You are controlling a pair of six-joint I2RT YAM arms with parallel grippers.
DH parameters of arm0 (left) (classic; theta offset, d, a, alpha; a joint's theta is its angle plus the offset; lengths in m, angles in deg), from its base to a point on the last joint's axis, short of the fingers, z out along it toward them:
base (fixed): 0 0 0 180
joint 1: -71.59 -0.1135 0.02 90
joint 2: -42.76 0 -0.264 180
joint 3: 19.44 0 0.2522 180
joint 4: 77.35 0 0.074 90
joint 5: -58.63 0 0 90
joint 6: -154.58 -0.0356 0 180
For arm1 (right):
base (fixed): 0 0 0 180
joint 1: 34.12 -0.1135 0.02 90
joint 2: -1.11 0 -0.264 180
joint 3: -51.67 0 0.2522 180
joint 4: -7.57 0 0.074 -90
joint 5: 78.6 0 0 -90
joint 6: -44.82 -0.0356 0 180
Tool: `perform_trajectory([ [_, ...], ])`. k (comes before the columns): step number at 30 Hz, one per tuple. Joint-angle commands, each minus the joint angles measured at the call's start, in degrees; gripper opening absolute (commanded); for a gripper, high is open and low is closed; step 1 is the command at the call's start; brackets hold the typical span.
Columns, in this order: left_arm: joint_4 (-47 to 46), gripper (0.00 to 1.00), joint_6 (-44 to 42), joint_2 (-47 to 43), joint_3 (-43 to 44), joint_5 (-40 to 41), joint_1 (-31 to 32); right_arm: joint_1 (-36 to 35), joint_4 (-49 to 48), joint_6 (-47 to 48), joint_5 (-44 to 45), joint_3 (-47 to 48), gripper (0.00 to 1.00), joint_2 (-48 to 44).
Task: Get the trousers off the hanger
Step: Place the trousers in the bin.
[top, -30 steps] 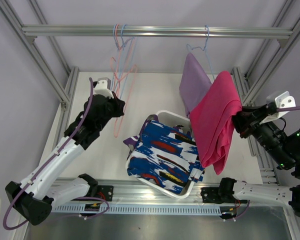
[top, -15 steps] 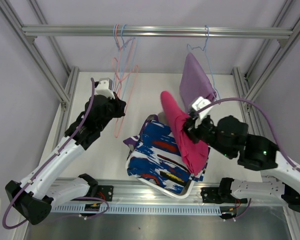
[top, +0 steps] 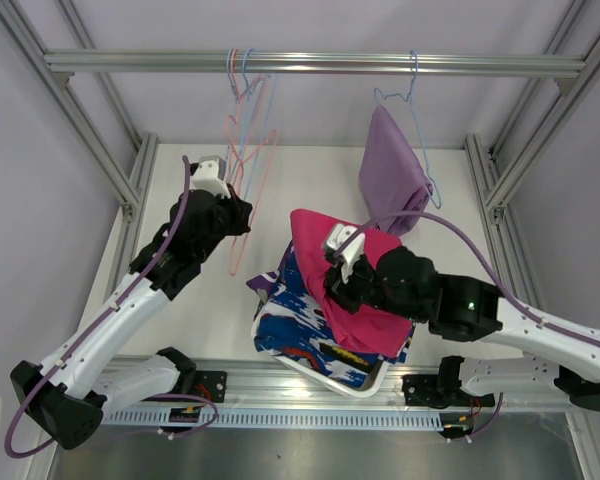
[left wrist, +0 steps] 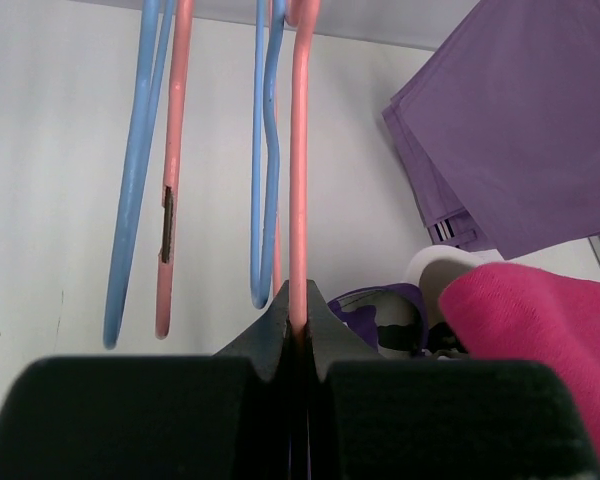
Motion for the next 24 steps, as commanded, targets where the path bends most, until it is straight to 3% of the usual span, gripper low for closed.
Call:
perform_trajectory([
  [1, -1.1, 0.01, -1.0, -0.9, 2.8, 0.9, 0.4, -3.3, -7.3, -4.1, -4.0, -2.1, 0.00, 0.7],
  [3, -1.2, 0.00, -1.1, -1.0, 2.8, 1.0, 0.4, -5.3, -7.1, -5.3, -4.1, -3.9, 0.00, 1.3],
  [4, -1.2, 0.01, -1.0, -1.0, 2.7, 1.1, 0.4, -5.7, -6.9, -5.8, -4.2, -4.4, 0.07, 1.3],
  [7, -1.1, 0.00, -1.1, -1.1, 2.8, 1.2, 0.4, -6.8, -5.1, -7.6, -5.4, -6.3, 0.64, 2.0],
  [9, -1.1, 0.01, -1.2, -1.1, 2.8, 1.2, 0.4, -7.5, -2.7, -8.7, -5.4, -6.6, 0.85, 2.7],
  [10, -1.1, 0.01, -1.3, -1.2, 2.7, 1.1, 0.4, -7.7, -2.1, -8.9, -5.5, -6.7, 0.89, 2.9],
  [19, -1.0, 0.00, -1.0, -0.8, 2.8, 0.5, 0.4, -9.7, -1.4, -8.9, -3.8, -3.3, 0.91, 1.8],
  [23, -0.9, 0.00, -1.2, -0.8, 2.9, 0.4, 0.8, -9.3, -3.6, -7.0, 7.1, -2.6, 0.86, 1.7],
  [24, -0.9, 0.00, -1.3, -0.8, 2.9, 0.6, 1.1, -9.3, -4.4, -7.2, 13.5, -2.4, 0.85, 2.0],
])
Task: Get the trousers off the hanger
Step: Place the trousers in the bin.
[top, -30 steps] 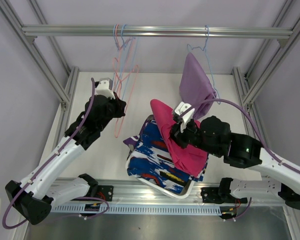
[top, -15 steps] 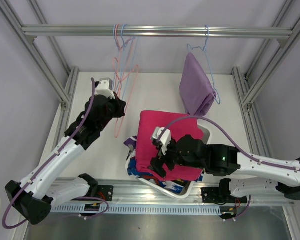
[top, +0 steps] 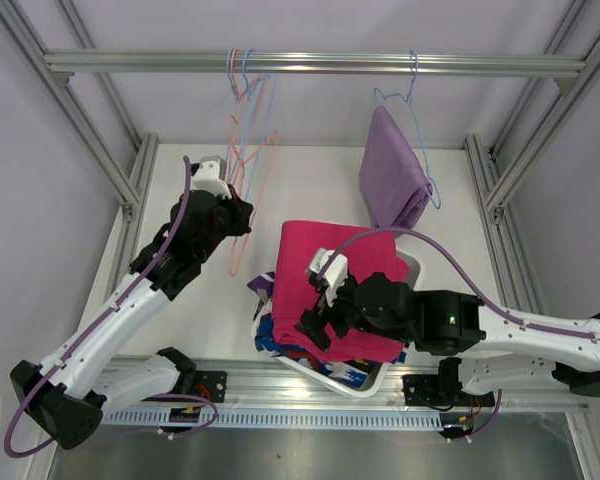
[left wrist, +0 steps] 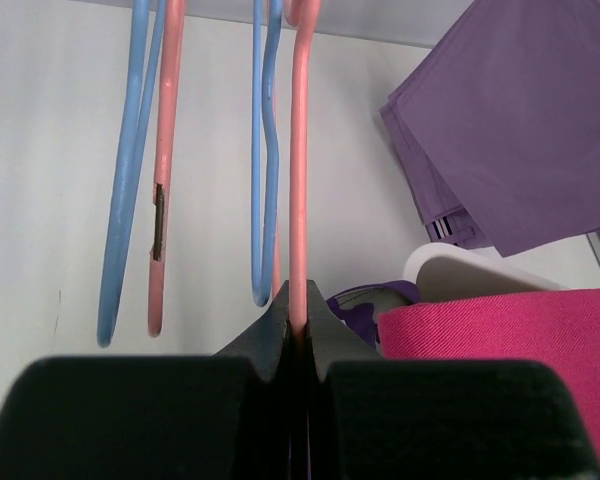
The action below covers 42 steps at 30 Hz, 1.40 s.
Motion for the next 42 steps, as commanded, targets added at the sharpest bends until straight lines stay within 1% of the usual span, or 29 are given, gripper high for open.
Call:
perform_trajectory([
  [1, -1.1, 0.01, -1.3, -0.8, 2.9, 0.7, 0.9, 0.5, -3.3, 0.8, 15.1, 2.9, 0.85, -0.2],
  [4, -1.0, 0.00, -1.4, -0.5, 2.8, 1.0, 1.2, 2.3, -2.6, -0.4, 21.4, 4.4, 0.84, 1.9],
  [8, -0.9, 0.01, -1.4, -0.5, 2.9, 1.0, 1.3, 6.1, -1.1, -3.5, 22.3, 3.5, 0.81, 3.4],
  [10, -0.9, 0.01, -1.4, -0.7, 3.0, 1.2, 1.3, 8.6, -1.1, -6.6, 22.2, 0.9, 0.72, 3.4],
  [11, -1.0, 0.01, -1.4, -0.8, 3.0, 1.2, 1.4, 9.5, -1.1, -7.5, 20.7, 0.1, 0.68, 3.3],
  [12, -1.0, 0.01, -1.3, -0.8, 2.9, 1.0, 1.3, 10.6, -1.3, -8.5, 20.1, -0.9, 0.58, 2.9],
  [14, -1.0, 0.01, -1.2, -0.7, 2.8, 0.7, 1.3, 10.7, -2.4, -10.3, 18.2, -3.5, 0.43, 2.2],
  [15, -1.0, 0.00, -1.2, -0.6, 3.0, 0.6, 1.3, 10.7, -2.9, -10.7, 17.8, -4.3, 0.31, 1.9],
  [18, -0.9, 0.01, -1.2, -0.5, 3.0, 0.5, 1.3, 10.6, -4.4, -13.1, 15.8, -8.0, 0.11, 0.3],
  [20, -0.9, 0.00, -1.2, -0.6, 3.0, 0.6, 1.3, 10.3, -4.7, -16.4, 15.6, -10.4, 0.05, -0.3],
  [21, -1.0, 0.01, -1.2, -0.6, 3.0, 0.6, 1.4, 10.4, -5.4, -17.5, 15.2, -13.7, 0.03, -0.5],
  [23, -1.0, 0.00, -1.2, -0.7, 3.0, 0.5, 1.4, 10.3, -7.4, -19.1, 13.7, -17.1, 0.04, -0.7],
  [24, -1.0, 0.00, -1.2, -0.6, 3.0, 0.4, 1.4, 10.2, -7.5, -21.4, 14.1, -19.4, 0.03, -0.7],
  [26, -1.0, 0.01, -1.1, -0.5, 2.9, 0.3, 1.5, 9.8, -7.7, -22.7, 14.9, -20.4, 0.02, -1.0],
  [29, -0.8, 0.00, -1.3, -0.3, 3.0, 0.5, 2.1, 9.6, -6.3, -22.7, 16.3, -18.5, 0.03, -2.1],
  [30, -0.7, 0.01, -1.5, -0.3, 3.0, 1.0, 2.4, 9.6, -5.9, -21.8, 16.6, -17.6, 0.07, -2.4],
  [32, -0.7, 0.01, -1.7, -0.4, 3.0, 1.4, 3.3, 9.6, -4.4, -20.7, 17.8, -14.4, 0.10, -2.9],
  [33, -0.6, 0.00, -1.9, -0.3, 3.0, 1.8, 3.7, 9.6, -3.9, -19.6, 18.0, -13.3, 0.18, -3.1],
  [35, -0.4, 0.01, -2.3, -0.2, 3.3, 2.6, 4.6, 9.6, -2.4, -18.4, 18.8, -10.2, 0.25, -3.1],
  [36, -0.2, 0.01, -2.2, 0.1, 3.4, 3.1, 4.9, 9.6, -1.9, -17.9, 19.1, -9.2, 0.38, -3.3],
  [37, 0.1, 0.00, -2.7, 0.1, 3.7, 4.0, 5.2, 9.6, -1.1, -16.9, 19.5, -7.4, 0.44, -3.4],
  [40, 1.8, 0.01, -2.9, -0.3, 5.2, 5.6, 5.4, 9.6, 0.2, -15.6, 20.1, -5.3, 0.53, -4.3],
  [41, 1.6, 0.01, -2.9, -0.9, 5.4, 5.1, 5.5, 9.6, 0.3, -15.1, 20.2, -4.6, 0.59, -4.7],
  [42, 1.4, 0.00, -2.9, -1.0, 5.5, 4.9, 5.7, 9.6, 0.2, -14.7, 20.2, -4.5, 0.62, -5.1],
])
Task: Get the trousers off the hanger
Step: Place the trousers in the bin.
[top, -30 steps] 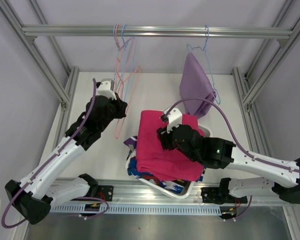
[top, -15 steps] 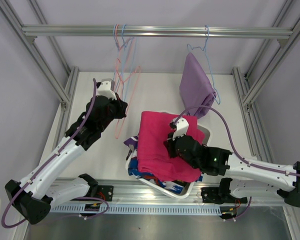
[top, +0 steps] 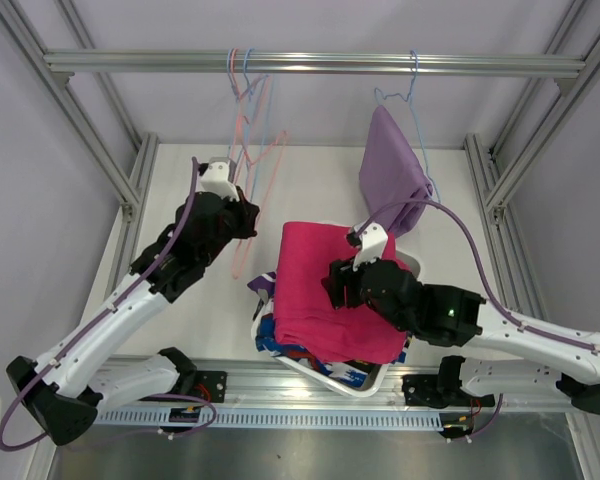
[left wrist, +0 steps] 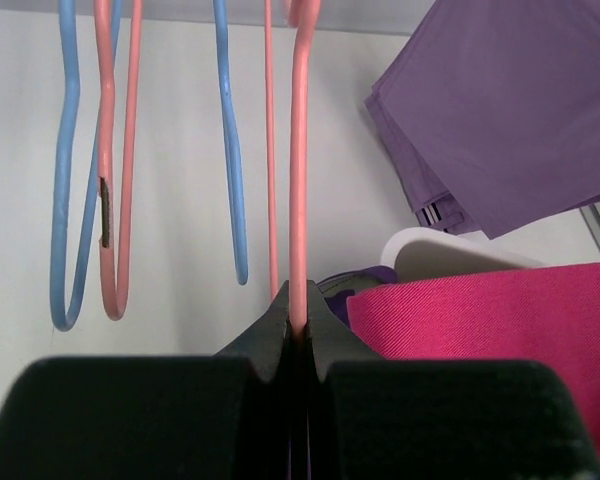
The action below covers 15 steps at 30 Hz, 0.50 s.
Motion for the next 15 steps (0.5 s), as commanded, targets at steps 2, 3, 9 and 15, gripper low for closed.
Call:
perform_trajectory([
  [2, -0.6, 0.00, -1.4, -1.0, 4.3, 3.1, 1.3, -0.1, 2.2, 2.7, 2.7, 3.1, 0.66, -3.9],
  [3, 0.1, 0.00, -1.5, -0.7, 5.7, 3.4, 1.4, 0.1, 2.3, 3.0, 2.8, 3.0, 0.69, -4.5],
  [9, 1.7, 0.00, -3.2, 3.3, 12.8, 1.8, 1.4, 1.9, 2.4, 4.7, 2.0, 2.1, 0.72, -8.3],
  [15, 5.8, 0.01, -6.1, 11.1, 25.2, 3.0, 1.4, 3.2, 1.8, 5.7, -0.1, 0.8, 0.72, -9.0],
])
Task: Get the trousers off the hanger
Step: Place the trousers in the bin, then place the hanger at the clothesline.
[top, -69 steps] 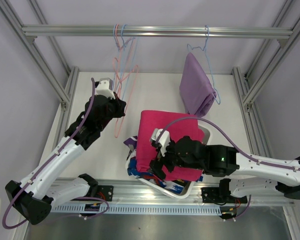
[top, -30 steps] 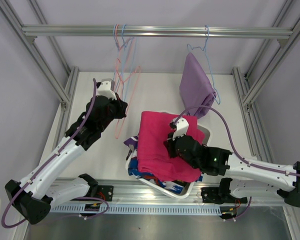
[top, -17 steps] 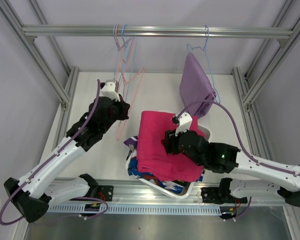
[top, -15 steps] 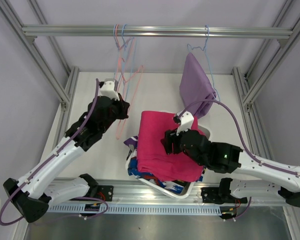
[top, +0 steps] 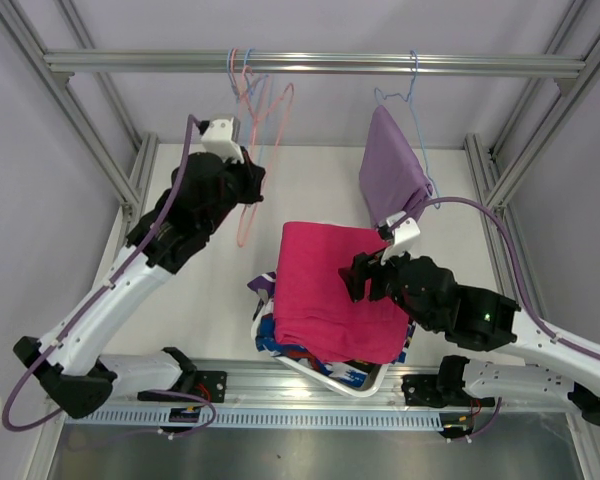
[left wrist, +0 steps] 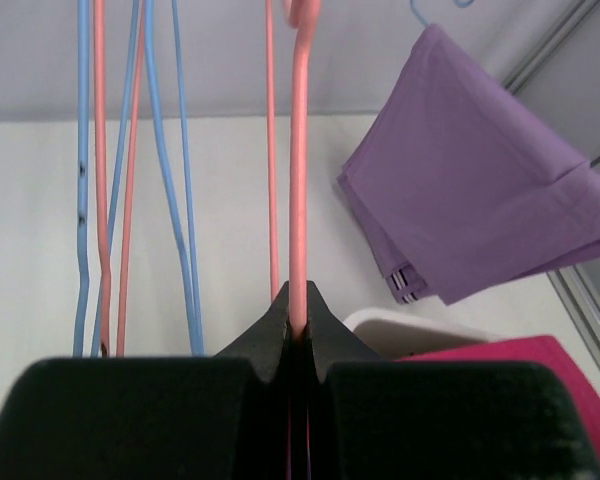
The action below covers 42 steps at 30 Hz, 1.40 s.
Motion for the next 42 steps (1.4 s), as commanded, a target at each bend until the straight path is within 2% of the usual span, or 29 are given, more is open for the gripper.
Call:
perform_trajectory([
  [1, 2.1, 0.00, -3.3, 3.8, 10.0, 1.7, 0.5, 0.7, -0.3, 1.8, -1.1, -0.1, 0.72, -0.5],
  [12, 6.6, 0.01, -5.0, 15.6, 24.0, 1.8, -2.3, 4.0, -1.7, 4.2, -4.5, -1.6, 0.74, -0.7],
  [23, 9.5, 0.00, -3.3, 23.8, 30.5, -3.8, -9.6, 7.9, -4.0, 5.1, -9.0, -4.7, 0.74, -1.0],
  [32, 10.6, 0.00, -2.4, 24.4, 29.9, -5.3, -11.1, 9.4, -5.6, 4.6, -12.3, -7.1, 0.74, -1.1],
  [42, 10.1, 0.01, -0.8, 21.6, 22.2, -5.9, -11.8, 9.6, -4.9, 3.9, -12.9, -8.6, 0.74, -3.4],
])
